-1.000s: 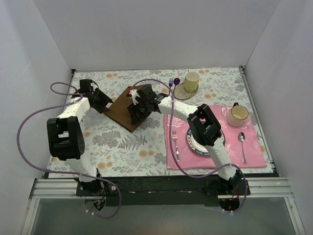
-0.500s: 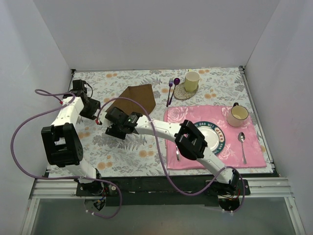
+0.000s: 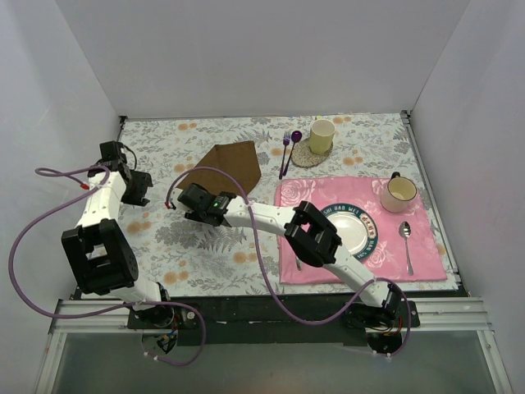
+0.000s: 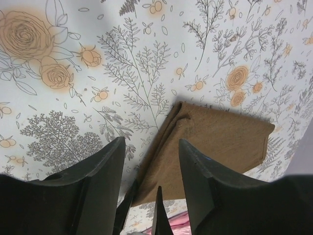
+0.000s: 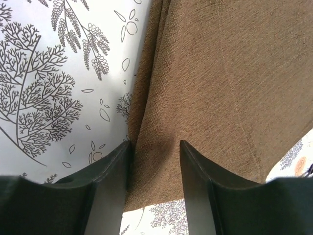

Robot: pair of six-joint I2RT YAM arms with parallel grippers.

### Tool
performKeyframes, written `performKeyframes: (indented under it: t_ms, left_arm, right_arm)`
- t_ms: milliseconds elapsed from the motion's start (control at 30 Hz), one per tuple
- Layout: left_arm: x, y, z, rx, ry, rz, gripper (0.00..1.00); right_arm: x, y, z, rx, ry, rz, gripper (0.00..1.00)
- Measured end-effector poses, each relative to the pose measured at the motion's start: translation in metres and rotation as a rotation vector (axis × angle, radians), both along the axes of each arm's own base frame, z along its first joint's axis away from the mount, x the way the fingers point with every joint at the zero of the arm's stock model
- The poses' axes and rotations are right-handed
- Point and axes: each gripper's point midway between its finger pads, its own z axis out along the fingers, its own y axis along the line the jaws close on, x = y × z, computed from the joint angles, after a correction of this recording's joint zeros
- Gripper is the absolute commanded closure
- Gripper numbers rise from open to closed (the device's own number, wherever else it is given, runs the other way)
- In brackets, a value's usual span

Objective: Fold the napkin, place the utensils inside, and roll it up
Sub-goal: Roll the napkin with the utensil

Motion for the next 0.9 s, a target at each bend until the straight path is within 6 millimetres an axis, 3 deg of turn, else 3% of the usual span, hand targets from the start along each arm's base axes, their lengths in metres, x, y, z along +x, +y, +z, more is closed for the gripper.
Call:
performKeyframes:
  t_ms: [167, 267, 367, 400, 533, 667, 900]
  left_arm:
    - [-0.002, -0.009, -0.008, -0.040, 0.000, -0.022, 0.50]
    - [0.003, -0.018, -0.012, -0.071, -0.030, -0.085, 0.47]
    - [0.009, -0.033, -0.021, -0.124, -0.070, -0.191, 0.35]
    - [0.011, -0.041, -0.025, -0.152, -0.096, -0.232, 0.27]
    - [0.005, -0.063, -0.045, -0.234, -0.151, -0.327, 0.22]
    - [-0.002, -0.076, -0.055, -0.284, -0.171, -0.368, 0.22]
    - [0.011, -0.088, -0.046, -0.332, -0.278, -0.441, 0.22]
  right_arm:
    - [0.003, 0.002, -0.002, -0.007, -0.027, 0.004, 0.60]
    - [0.003, 0.003, -0.004, -0.005, -0.028, 0.006, 0.74]
    - [0.002, 0.005, -0.007, 0.001, -0.019, 0.004, 0.83]
    - [0.001, 0.005, -0.007, 0.005, -0.016, 0.003, 0.85]
    - [-0.001, 0.009, -0.008, 0.036, 0.011, -0.008, 0.97]
    - [0.002, 0.011, -0.008, 0.094, 0.055, -0.038, 0.99]
    - [0.006, 0.014, -0.007, 0.184, 0.150, -0.070, 0.99]
